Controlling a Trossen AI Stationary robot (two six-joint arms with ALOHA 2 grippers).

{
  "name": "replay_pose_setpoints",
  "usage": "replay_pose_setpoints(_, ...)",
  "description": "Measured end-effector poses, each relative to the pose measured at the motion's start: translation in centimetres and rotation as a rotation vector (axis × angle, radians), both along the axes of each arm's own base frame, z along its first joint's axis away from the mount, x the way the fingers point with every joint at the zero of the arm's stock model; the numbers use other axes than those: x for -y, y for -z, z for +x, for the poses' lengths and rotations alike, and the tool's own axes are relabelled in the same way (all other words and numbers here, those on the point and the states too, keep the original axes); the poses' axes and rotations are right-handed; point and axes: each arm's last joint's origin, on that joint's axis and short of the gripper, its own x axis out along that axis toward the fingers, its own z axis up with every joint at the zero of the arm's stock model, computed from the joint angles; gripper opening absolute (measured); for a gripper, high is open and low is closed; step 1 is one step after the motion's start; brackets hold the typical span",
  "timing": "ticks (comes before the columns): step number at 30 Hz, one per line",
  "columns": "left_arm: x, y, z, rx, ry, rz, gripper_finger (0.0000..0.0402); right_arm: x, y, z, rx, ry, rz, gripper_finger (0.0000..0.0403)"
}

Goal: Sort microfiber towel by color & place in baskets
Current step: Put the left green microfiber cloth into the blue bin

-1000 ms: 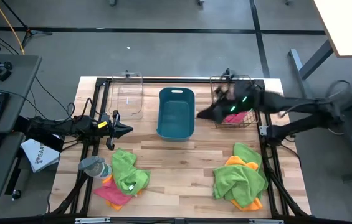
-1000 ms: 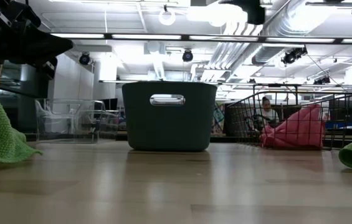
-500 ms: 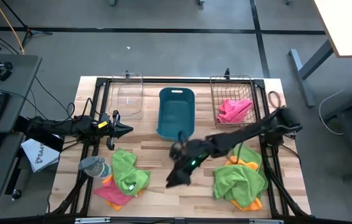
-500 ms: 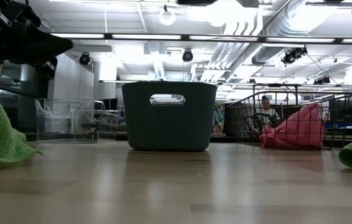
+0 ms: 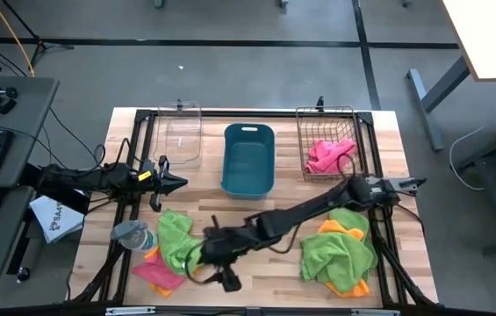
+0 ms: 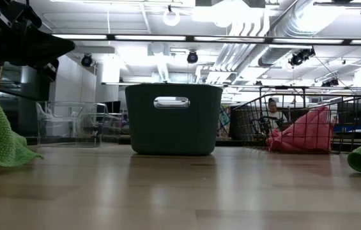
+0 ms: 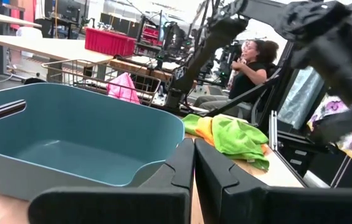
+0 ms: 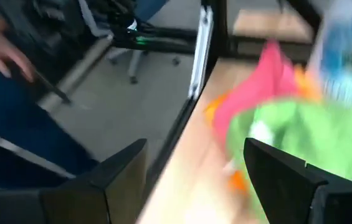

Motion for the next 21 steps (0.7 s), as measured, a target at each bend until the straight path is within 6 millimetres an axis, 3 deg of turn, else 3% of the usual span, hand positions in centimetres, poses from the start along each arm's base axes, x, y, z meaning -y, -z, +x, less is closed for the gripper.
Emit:
replay_pose_setpoints(7,0.0,0.0,0.0,0.0,0.0,0.0,0.0,-0.5,1.0,2.3,0.107,0.008,-0.296,0.0261)
replay_pose_setpoints(16,0.0,0.0,0.0,-0.001,0.0,0.0,0.0,-0.5,5.1,2.3,0.072,-0.057,-0.431,0.0261)
replay_pose_setpoints(21,0.0,0.0,0.0,-0.002,0.0,0.0,0.0,-0.2,6.4,2.6,0.105,-0.01,-0.462,0.0261)
